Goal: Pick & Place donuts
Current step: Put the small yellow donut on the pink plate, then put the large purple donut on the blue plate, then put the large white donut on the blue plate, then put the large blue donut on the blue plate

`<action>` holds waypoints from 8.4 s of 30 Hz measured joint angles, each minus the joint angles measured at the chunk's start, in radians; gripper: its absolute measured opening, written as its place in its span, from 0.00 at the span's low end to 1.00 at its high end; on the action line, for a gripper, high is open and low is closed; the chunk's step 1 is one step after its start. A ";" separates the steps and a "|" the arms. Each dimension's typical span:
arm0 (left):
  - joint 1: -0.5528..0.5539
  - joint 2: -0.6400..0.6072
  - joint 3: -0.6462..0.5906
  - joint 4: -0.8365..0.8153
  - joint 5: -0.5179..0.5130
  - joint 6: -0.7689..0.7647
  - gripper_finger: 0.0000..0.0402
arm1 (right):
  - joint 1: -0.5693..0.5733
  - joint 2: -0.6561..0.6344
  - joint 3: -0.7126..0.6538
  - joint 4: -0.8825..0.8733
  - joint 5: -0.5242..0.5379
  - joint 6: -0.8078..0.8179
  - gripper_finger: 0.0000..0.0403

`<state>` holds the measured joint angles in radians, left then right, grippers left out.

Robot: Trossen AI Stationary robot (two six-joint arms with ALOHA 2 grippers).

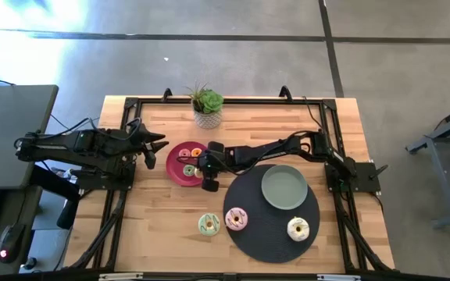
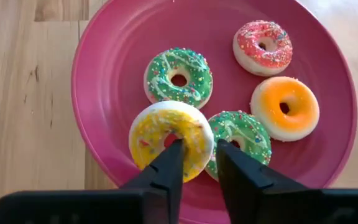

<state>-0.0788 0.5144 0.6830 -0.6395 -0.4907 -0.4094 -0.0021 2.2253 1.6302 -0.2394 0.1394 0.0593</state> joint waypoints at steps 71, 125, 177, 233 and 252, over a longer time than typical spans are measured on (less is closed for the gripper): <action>0.000 0.137 0.000 0.012 0.020 -0.172 0.32 | 0.239 -0.613 -0.387 -0.672 -0.030 0.366 0.03; 0.000 0.137 0.000 0.069 0.009 -0.172 0.32 | 0.438 -0.969 -0.751 -0.613 -0.268 0.767 0.43; 0.000 0.682 -0.001 0.704 0.586 0.062 0.32 | 0.664 -0.706 -0.809 -0.400 -0.308 1.147 0.05; -0.078 0.763 -0.001 0.730 0.711 0.115 0.32 | 0.303 -0.851 -0.786 -0.722 -0.124 0.724 0.53; -0.230 1.075 0.105 0.747 0.661 0.124 0.32 | 0.303 -0.851 -0.801 -0.753 -0.098 0.718 0.56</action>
<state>-0.3088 1.5889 0.7883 0.1073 0.1704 -0.2858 0.3012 1.3743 0.8293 -0.9924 0.0416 0.7769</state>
